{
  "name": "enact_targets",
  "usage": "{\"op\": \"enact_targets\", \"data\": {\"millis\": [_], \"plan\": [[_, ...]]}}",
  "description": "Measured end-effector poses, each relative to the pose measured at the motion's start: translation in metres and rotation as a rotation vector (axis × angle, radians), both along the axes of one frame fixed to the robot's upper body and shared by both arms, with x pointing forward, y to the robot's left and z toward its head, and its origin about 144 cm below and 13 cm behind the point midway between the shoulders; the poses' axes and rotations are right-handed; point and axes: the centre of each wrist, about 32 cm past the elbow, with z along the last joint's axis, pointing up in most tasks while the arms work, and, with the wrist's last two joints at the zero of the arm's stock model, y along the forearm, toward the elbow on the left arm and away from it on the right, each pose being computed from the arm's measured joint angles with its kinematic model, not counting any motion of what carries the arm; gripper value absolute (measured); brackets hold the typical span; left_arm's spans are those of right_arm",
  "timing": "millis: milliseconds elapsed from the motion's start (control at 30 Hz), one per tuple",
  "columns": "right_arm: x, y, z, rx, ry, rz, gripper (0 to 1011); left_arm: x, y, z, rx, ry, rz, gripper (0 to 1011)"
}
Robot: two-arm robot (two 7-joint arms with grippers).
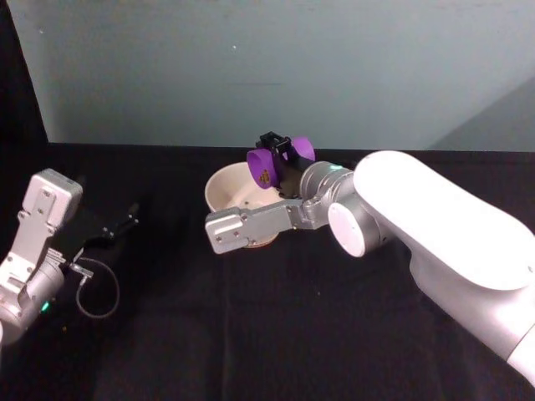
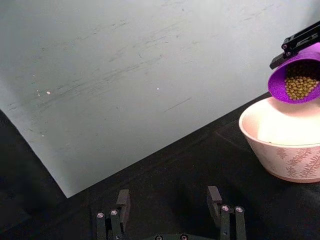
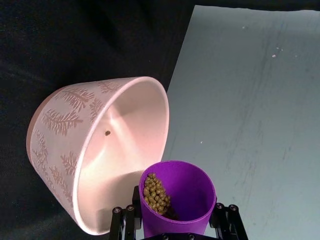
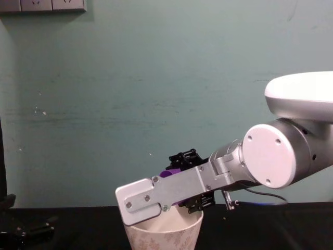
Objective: Pick up the cup and pour the mung beans from the cup into the bowl.
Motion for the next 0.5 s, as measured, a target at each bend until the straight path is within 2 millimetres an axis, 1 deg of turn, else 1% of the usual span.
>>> {"op": "enact_targets", "data": {"millis": [500], "plan": [[-0.0014, 0.0034, -0.0009, -0.032, -0.010, 0.004, 729, 0.0000, 0.0000, 0.0000, 0.000, 0.000, 0.000, 1011]]}}
